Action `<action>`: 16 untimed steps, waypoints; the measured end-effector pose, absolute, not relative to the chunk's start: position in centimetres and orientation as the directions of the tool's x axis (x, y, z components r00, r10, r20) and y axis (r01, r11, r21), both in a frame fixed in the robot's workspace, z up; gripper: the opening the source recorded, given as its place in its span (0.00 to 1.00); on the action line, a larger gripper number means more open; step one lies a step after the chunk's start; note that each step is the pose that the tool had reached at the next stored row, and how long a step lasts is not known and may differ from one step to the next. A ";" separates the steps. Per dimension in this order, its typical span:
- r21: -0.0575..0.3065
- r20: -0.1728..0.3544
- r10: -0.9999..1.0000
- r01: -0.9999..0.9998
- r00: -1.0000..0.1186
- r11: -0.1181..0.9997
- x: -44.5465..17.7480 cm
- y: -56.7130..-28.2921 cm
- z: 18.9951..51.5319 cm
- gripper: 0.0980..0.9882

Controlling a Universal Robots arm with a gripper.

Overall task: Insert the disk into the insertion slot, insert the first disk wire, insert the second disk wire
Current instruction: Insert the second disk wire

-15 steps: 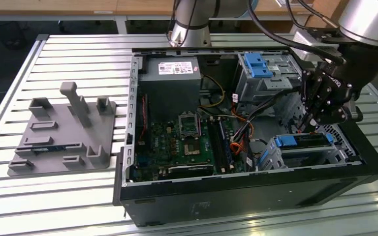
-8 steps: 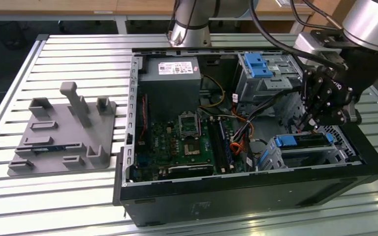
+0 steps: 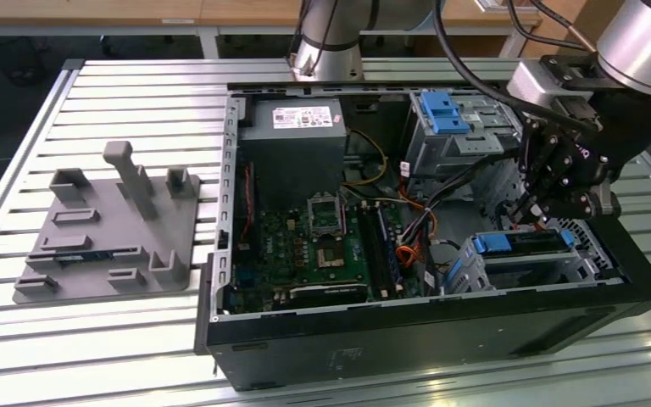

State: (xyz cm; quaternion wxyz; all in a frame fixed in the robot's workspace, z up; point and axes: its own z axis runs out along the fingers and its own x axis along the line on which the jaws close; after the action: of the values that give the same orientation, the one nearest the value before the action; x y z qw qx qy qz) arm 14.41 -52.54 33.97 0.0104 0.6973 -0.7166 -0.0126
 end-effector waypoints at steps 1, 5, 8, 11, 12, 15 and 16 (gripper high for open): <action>0.033 -0.003 -1.000 -0.999 -0.027 0.027 14.4 -52.5 34.0 0.05; 0.033 -0.003 -1.000 -0.999 -0.027 0.027 14.4 -52.5 34.0 0.05; 0.033 -0.004 -1.000 -0.999 -0.027 0.027 14.4 -52.6 34.0 0.05; 0.033 -0.006 -1.000 -0.999 -0.027 0.027 14.4 -52.9 34.0 0.05; 0.033 -0.007 -1.000 -0.999 -0.027 0.027 14.4 -53.0 34.0 0.05; 0.033 -0.009 -1.000 -0.999 -0.028 0.027 14.4 -53.4 34.0 0.05; 0.033 -0.009 -1.000 -0.999 -0.028 0.027 14.5 -53.4 34.0 0.05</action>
State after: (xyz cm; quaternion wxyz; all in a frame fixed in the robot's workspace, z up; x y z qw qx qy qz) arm 14.45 -53.44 33.97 0.0081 0.6973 -0.7166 -0.0150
